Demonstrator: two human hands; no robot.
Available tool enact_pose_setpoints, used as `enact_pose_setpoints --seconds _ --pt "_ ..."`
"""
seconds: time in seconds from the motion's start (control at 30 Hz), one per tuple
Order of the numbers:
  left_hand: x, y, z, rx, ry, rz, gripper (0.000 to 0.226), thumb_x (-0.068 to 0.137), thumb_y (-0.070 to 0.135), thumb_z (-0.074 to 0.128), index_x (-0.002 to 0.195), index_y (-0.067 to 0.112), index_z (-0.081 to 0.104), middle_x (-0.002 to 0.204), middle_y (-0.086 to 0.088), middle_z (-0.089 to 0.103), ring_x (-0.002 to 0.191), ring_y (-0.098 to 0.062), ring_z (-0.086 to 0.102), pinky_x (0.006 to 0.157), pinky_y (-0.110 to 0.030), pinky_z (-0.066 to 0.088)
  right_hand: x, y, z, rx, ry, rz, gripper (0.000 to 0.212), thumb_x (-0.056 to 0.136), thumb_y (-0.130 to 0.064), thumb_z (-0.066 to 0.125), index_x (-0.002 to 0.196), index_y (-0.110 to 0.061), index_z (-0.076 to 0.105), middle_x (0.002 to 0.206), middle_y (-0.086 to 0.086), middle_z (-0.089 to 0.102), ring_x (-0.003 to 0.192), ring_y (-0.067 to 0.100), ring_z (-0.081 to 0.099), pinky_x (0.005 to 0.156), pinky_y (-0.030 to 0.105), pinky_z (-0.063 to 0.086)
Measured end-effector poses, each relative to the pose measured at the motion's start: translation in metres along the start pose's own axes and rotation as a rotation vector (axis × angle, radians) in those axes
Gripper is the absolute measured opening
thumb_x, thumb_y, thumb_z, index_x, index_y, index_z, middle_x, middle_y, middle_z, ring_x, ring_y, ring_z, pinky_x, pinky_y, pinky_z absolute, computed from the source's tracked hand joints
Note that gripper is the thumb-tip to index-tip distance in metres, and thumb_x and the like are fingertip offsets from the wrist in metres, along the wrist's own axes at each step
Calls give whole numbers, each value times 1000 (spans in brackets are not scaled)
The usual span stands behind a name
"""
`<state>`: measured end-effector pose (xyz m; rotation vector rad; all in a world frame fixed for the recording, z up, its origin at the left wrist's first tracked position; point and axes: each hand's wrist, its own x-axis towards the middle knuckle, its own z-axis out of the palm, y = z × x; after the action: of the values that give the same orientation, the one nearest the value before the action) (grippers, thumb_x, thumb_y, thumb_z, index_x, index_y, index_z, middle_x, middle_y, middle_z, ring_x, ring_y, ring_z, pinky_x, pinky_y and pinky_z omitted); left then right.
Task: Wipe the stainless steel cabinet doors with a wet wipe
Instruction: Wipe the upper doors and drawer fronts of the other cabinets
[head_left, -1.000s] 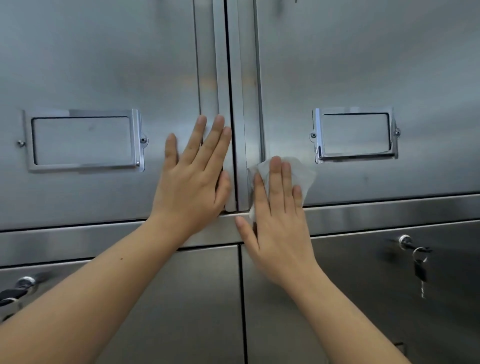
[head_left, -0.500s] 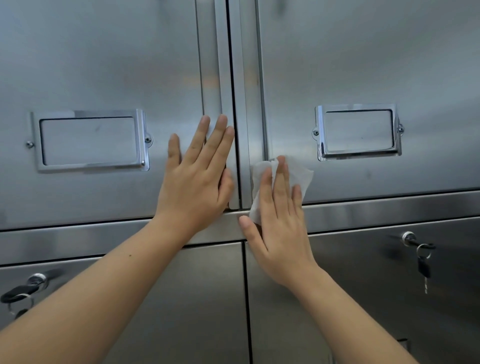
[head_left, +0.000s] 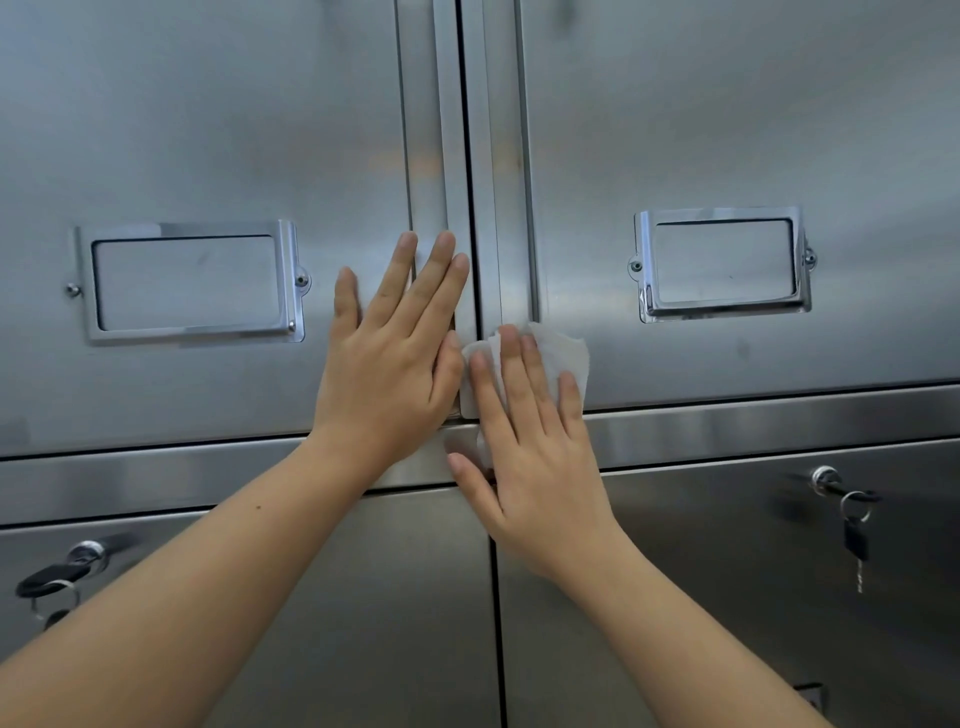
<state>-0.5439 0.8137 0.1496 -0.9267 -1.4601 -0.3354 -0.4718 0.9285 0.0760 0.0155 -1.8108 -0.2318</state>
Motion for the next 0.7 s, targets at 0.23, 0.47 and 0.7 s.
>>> enact_pose_setpoints --seconds 0.23,0.47,0.7 --pt "1 0 -1 -5 -5 -29 53 96 29 21 143 9 34 150 -7 29 140 -28 22 110 -54 8 18 -7 -8 -32 -168 66 73 89 -59 15 146 -17 -3 152 19 -9 143 31 -7 115 45 -1" --pt "0 0 -3 -83 -1 -86 54 94 27 18 144 10 33 151 -5 26 142 -25 17 111 -52 5 13 -8 -9 -107 -137 64 74 90 -59 18 147 -13 13 152 22 16 142 34 13 111 51 8" --pt "0 0 -4 -77 -4 -80 54 94 28 20 143 9 35 151 -5 28 141 -27 19 110 -54 11 16 4 -5 -170 -26 -32 72 91 -57 24 144 -9 31 146 25 31 137 38 25 108 56 19"
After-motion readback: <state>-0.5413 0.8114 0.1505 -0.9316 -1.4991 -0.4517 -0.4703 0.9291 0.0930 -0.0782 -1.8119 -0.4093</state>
